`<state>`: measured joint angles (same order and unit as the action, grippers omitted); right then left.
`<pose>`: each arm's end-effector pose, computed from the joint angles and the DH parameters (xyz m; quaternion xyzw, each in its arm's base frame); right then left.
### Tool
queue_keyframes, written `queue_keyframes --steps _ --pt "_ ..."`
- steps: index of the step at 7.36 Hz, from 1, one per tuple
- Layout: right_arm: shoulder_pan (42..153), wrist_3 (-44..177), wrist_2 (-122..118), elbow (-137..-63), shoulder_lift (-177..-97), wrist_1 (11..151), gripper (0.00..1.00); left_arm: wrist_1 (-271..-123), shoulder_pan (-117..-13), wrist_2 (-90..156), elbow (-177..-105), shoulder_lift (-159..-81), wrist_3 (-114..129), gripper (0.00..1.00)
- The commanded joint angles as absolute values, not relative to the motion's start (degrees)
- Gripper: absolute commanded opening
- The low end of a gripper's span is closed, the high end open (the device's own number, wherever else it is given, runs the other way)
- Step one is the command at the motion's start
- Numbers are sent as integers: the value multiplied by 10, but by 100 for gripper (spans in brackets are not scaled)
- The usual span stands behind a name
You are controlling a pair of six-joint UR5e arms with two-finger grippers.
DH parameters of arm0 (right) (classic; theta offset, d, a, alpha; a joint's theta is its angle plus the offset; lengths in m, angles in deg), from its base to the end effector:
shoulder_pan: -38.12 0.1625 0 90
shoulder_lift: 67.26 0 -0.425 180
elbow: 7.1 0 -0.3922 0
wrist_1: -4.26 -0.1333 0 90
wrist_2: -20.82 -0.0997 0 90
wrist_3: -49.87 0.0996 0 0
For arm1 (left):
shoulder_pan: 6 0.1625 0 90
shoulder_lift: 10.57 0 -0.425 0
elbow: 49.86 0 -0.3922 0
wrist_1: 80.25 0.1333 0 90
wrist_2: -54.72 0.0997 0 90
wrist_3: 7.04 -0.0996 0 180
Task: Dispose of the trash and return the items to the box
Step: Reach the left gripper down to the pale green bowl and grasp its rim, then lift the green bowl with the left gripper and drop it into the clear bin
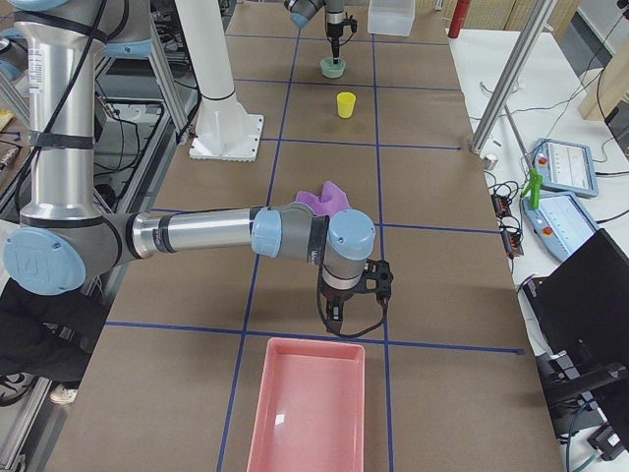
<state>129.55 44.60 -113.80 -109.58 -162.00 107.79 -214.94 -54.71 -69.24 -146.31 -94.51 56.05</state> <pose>0.0744 -0.4438 0.6138 -0.0245 -0.3812 -0.0118 0.9241 0.2559 -0.4091 0.5702 0.0117 0.4550 -0.0571 0.8886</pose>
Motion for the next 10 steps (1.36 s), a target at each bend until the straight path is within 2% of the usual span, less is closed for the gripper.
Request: queue_keyframes --steps 1,3,5,6,8,10 --pt "1293 447 -1138 -1096 -1620 1078 100 -2146 -554 -755 -1486 -935 568 0" --pt "1291 447 -1139 -1103 -1619 1078 100 -2145 -665 -872 -1496 -931 565 0" --pt "1290 446 -1141 -1105 -1619 1068 100 -2111 -773 -895 -1475 -934 557 0" --pt "1289 447 -1142 -1105 -1619 1062 100 -2070 -827 -890 -1435 -957 521 0" --pt "1284 448 -1142 -1105 -1619 1061 100 -1991 -953 -890 -1275 -1059 412 0" --pt "1272 449 -1141 -1112 -1619 1061 100 -1989 -1012 -882 -1143 -1128 381 0"
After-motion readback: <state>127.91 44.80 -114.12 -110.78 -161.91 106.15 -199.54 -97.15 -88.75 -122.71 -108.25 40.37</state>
